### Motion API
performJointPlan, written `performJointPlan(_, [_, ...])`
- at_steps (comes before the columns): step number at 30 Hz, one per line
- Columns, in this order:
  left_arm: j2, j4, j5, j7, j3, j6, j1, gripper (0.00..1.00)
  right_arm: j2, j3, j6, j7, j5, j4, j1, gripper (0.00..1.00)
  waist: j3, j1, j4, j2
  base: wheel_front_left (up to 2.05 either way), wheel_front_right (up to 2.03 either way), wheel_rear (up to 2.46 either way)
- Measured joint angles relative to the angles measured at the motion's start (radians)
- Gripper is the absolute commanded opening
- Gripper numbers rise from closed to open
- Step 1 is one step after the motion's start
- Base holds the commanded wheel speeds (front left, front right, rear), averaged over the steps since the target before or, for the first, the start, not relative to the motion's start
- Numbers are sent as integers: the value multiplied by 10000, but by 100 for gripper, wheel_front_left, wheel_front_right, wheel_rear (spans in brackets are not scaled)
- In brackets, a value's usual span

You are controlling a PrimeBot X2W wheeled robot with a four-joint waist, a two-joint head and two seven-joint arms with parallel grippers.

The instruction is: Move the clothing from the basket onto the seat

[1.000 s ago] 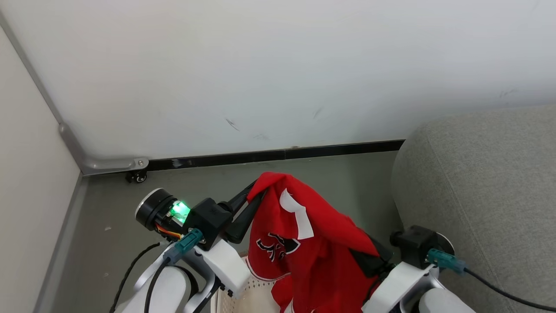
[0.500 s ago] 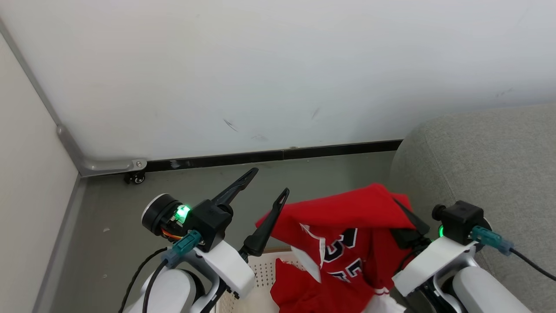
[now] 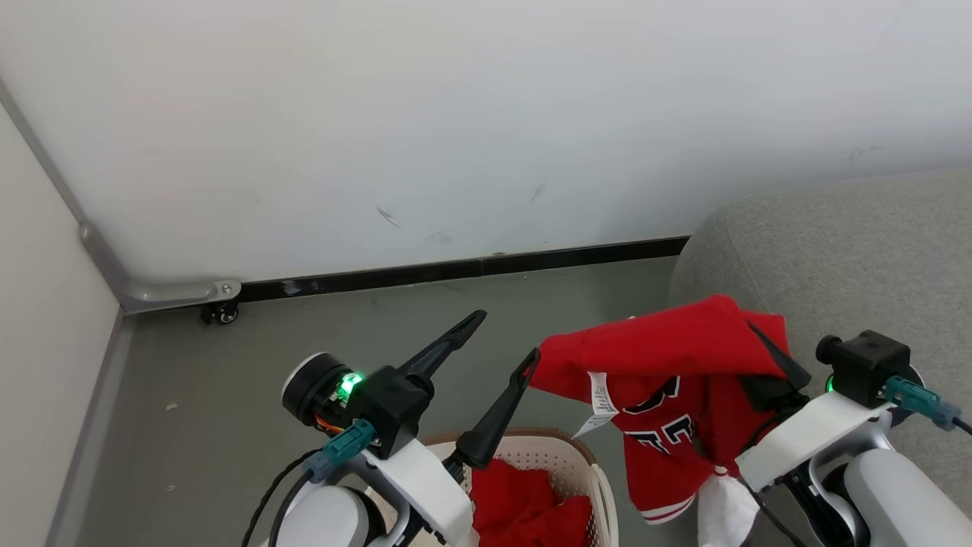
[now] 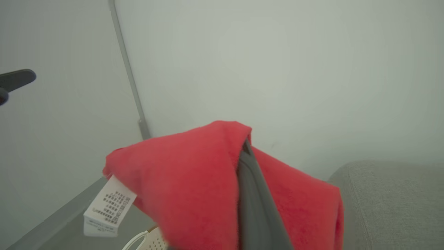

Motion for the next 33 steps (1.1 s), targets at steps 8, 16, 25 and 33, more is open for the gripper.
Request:
performJointPlan(8, [-107,-67,-163,-4,-278,-96,23,100,-82,-460,0,44,-25,-186,63,0,53,0,-248,0,0,0,0])
performJointPlan(16, [-107,-75,-173,-4,-562,-100,170,100,-86,-959,0,102,-121,-307,308,0,101,0,-565,0,0,0,0])
performJointPlan(25, [-111,-17,-249,-10,-713,-188,174,100,-96,-1726,0,128,-236,-489,795,0,148,0,-1010,0,0,0,0])
performJointPlan(33, [-121,2,-257,-92,-769,-190,174,100,-96,-2301,0,150,-391,-669,1106,0,195,0,-1408,0,0,0,0])
